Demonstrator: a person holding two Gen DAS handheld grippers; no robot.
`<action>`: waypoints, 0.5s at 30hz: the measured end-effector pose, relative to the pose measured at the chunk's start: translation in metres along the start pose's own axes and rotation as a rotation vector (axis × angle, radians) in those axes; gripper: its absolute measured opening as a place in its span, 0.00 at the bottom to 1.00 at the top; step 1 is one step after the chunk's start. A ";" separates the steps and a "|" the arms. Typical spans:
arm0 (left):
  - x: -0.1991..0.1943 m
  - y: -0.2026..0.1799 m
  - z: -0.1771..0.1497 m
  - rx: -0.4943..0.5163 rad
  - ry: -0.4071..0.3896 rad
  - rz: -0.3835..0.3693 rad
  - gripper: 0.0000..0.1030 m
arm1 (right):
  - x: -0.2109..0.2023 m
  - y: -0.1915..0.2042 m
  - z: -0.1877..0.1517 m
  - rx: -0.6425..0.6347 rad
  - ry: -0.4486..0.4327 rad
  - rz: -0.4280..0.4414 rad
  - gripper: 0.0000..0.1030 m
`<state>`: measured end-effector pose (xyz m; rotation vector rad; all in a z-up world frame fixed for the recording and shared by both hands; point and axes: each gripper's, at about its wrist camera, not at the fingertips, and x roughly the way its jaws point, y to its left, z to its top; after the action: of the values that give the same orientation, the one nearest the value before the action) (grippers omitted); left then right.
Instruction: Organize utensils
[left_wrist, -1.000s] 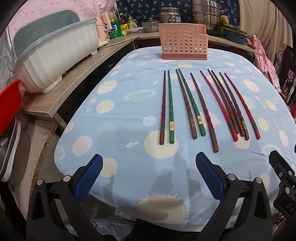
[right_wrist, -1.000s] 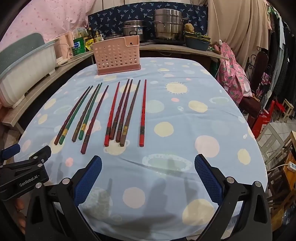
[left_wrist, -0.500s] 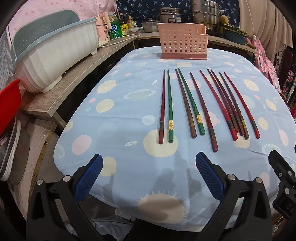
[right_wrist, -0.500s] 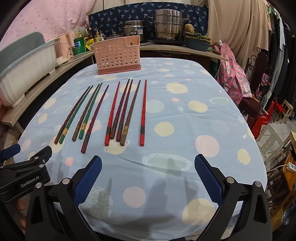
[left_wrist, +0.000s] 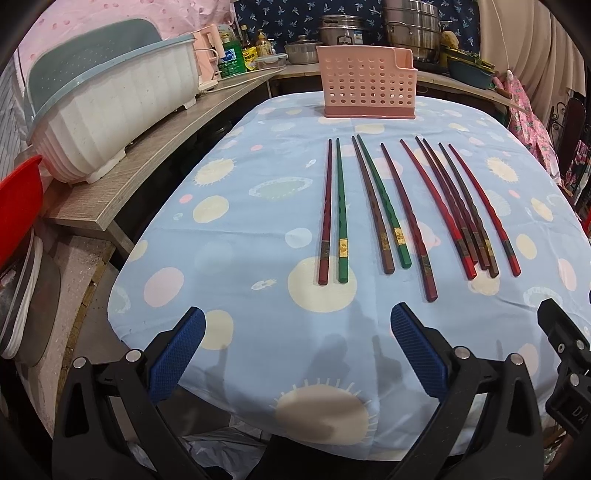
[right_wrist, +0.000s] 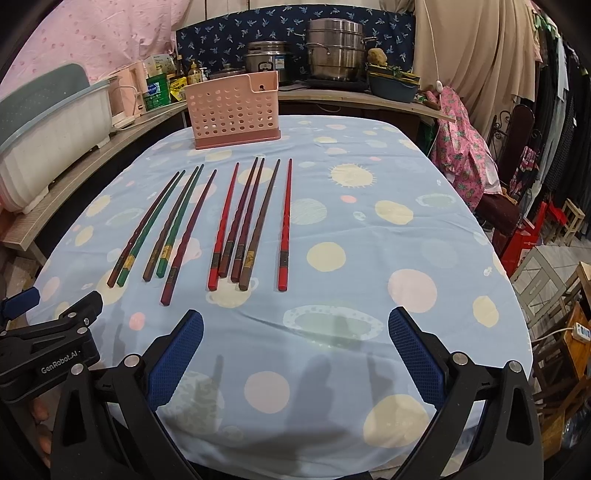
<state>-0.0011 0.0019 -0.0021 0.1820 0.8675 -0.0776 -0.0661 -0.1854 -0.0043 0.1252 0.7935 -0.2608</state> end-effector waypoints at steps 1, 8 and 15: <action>0.000 0.000 0.000 0.000 0.000 0.000 0.93 | 0.000 -0.001 -0.001 -0.001 -0.001 0.000 0.93; 0.000 0.003 -0.001 -0.005 -0.005 0.001 0.93 | -0.001 0.005 0.002 -0.009 -0.005 -0.006 0.93; -0.001 0.003 -0.002 -0.006 -0.012 0.002 0.93 | -0.002 0.006 0.002 -0.015 -0.010 -0.009 0.93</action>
<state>-0.0029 0.0054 -0.0017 0.1764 0.8555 -0.0735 -0.0642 -0.1797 -0.0013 0.1063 0.7860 -0.2639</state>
